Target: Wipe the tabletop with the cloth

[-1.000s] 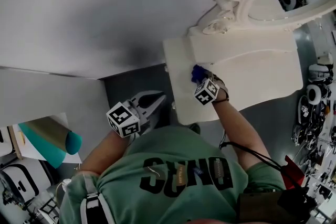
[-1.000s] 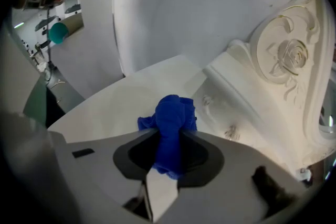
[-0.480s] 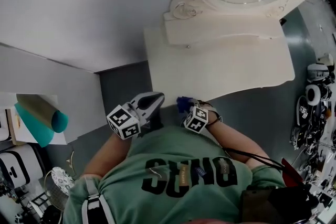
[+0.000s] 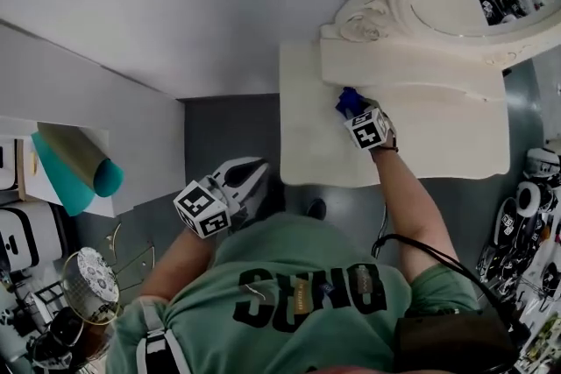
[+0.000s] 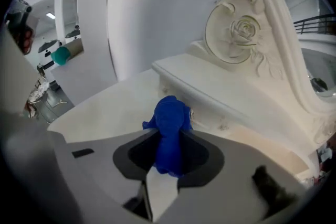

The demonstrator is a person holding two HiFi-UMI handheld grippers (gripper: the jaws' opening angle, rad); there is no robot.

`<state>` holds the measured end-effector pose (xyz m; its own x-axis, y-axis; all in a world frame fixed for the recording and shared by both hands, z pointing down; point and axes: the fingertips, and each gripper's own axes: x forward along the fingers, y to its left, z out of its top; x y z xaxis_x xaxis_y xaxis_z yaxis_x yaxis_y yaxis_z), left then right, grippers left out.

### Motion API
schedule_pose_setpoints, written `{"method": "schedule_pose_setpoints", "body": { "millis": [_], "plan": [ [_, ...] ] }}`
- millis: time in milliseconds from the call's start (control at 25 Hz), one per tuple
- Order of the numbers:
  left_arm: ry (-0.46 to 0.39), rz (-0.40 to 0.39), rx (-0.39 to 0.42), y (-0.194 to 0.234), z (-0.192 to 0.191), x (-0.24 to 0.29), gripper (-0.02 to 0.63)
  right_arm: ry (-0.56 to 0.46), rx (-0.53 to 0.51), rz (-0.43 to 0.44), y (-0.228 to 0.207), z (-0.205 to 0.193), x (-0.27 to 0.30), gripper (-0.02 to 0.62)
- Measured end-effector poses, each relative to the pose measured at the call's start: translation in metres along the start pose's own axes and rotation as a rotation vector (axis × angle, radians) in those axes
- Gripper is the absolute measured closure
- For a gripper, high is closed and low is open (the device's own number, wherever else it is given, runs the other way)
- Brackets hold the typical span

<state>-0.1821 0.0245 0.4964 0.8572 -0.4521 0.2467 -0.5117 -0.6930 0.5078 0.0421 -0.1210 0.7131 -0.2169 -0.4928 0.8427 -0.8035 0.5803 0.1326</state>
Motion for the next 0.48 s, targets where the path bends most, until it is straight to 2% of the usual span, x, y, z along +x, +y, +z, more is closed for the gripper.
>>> {"method": "schedule_pose_setpoints", "body": {
  "millis": [120, 320, 480],
  "plan": [
    [0.019, -0.017, -0.004, 0.032, 0.011, -0.003, 0.604, 0.051, -0.002, -0.015, -0.004, 0.009, 0.026, 0.492],
    [0.06, -0.066, -0.013, 0.082, 0.033, 0.005, 0.604, 0.052, 0.016, -0.011, 0.0, 0.013, 0.033, 0.492],
    [0.089, -0.173, 0.012, 0.084, 0.048, 0.034, 0.604, 0.117, -0.026, 0.01, 0.016, -0.004, 0.018, 0.494]
  ]
}}
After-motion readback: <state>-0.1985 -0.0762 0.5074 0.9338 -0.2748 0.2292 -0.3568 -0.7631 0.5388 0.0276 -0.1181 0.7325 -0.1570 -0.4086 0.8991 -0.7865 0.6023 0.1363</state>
